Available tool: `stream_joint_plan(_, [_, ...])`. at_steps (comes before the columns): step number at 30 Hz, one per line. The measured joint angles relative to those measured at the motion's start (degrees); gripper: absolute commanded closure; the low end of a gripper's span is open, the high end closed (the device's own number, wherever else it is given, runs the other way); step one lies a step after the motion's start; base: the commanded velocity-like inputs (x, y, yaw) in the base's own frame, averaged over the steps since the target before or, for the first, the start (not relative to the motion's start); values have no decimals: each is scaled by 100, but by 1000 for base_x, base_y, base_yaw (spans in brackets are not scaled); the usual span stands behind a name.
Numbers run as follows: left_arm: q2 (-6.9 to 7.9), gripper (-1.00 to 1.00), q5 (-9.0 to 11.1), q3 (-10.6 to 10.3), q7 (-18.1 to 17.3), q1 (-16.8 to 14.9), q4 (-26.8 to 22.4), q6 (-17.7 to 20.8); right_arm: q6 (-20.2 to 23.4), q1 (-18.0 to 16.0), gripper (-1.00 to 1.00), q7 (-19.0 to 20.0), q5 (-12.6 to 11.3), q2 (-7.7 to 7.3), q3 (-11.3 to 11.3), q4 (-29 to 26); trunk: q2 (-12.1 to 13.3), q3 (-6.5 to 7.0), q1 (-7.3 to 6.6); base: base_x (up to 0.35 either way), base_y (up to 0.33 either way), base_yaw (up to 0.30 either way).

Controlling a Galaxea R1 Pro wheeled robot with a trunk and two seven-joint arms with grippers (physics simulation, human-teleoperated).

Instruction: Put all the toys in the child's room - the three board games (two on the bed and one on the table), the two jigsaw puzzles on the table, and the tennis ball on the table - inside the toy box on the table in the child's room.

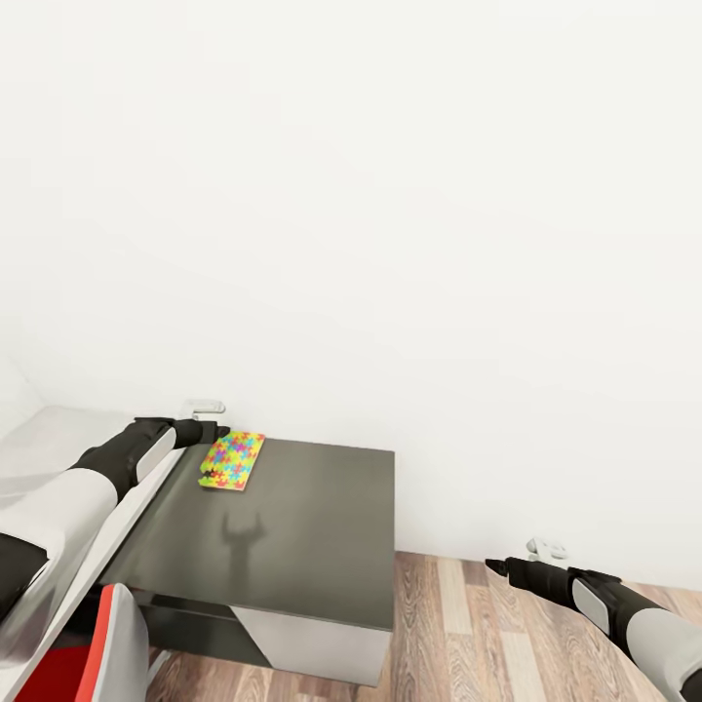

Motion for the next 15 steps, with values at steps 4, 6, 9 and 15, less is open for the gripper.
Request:
stream_joint_plan(4, [6, -100, 2, 2, 0, 1, -1, -2, -1, 0, -100, -3, 1, 0, 0, 0, 0, 0, 1, 48, 33, 0])
stream_joint_plan(6, [12, -100, 1, 3, -3, 1, -1, -2, -1, 0, -100, -4, 1, 3, 0, 0, 0, 0, 1, 17, 12, 0])
stream_joint_plan(9, [12, -100, 2, 3, -4, 1, 0, -2, -1, 0, -100, -5, 1, 6, 0, 0, 0, 0, 1, 7, 45, 0])
stream_joint_plan(15, [2, -100, 5, 3, -4, 1, 2, -2, -1, 0, -100, -13, 1, 8, 0, 0, 0, 0, 1, 2, 49, 0])
